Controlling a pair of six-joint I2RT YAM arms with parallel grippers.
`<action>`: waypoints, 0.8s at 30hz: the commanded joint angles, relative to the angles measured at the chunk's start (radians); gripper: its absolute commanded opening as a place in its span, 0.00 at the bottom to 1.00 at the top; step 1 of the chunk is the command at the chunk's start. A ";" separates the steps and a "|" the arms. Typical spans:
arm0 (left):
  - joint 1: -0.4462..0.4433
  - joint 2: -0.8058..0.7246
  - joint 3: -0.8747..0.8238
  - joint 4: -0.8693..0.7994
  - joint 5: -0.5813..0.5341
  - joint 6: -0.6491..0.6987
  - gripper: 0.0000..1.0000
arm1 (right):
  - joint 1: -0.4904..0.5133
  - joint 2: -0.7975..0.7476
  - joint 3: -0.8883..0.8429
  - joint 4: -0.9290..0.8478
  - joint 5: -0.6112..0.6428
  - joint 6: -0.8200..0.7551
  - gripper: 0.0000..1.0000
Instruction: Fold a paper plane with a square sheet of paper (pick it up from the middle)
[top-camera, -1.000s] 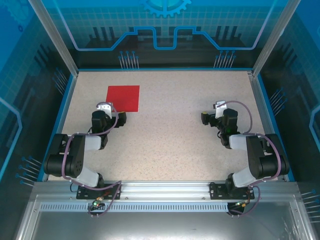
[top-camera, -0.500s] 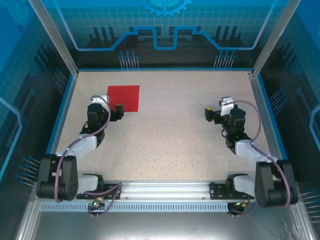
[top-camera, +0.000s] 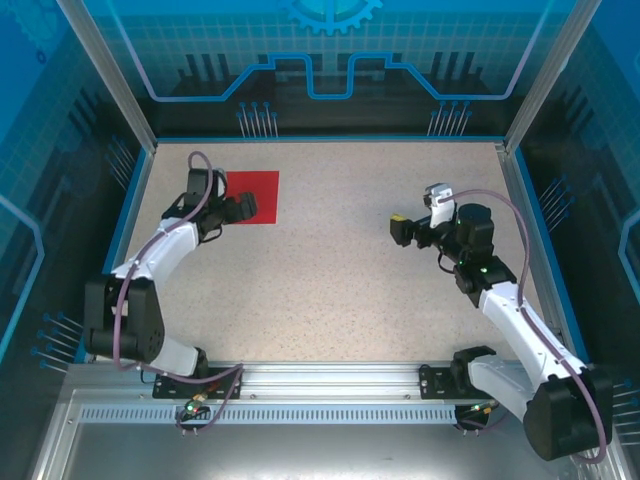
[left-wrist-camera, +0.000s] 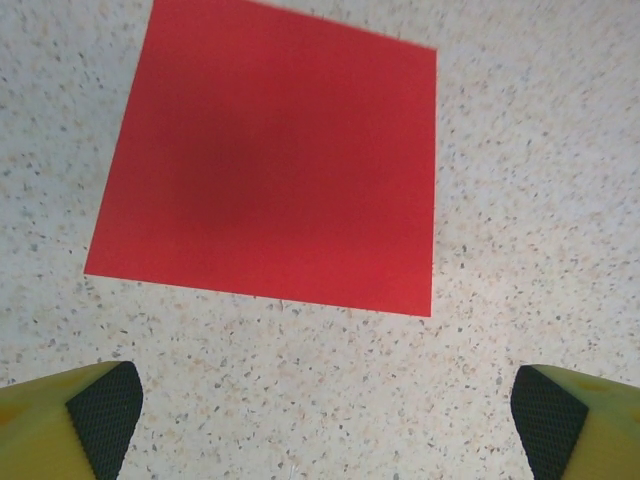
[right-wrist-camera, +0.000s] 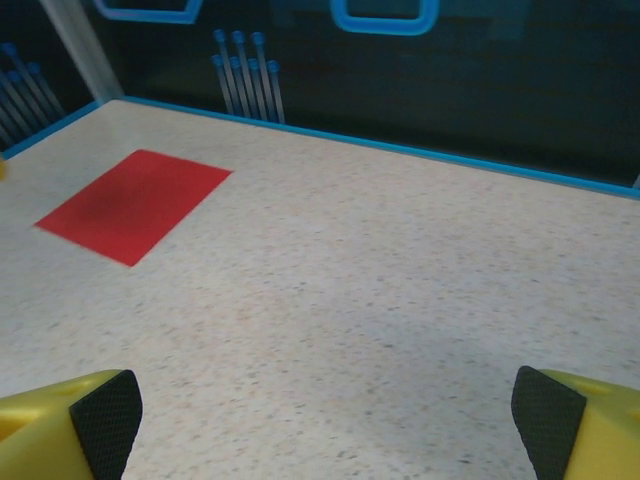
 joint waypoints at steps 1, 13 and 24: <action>-0.010 0.092 0.118 -0.118 -0.024 -0.006 0.99 | 0.053 0.003 0.062 -0.129 -0.053 0.007 0.99; -0.013 0.414 0.410 -0.249 -0.153 0.091 0.99 | 0.239 0.165 0.194 -0.195 -0.060 0.002 0.99; -0.009 0.616 0.605 -0.346 -0.147 0.090 0.99 | 0.278 0.247 0.266 -0.186 -0.054 0.024 0.99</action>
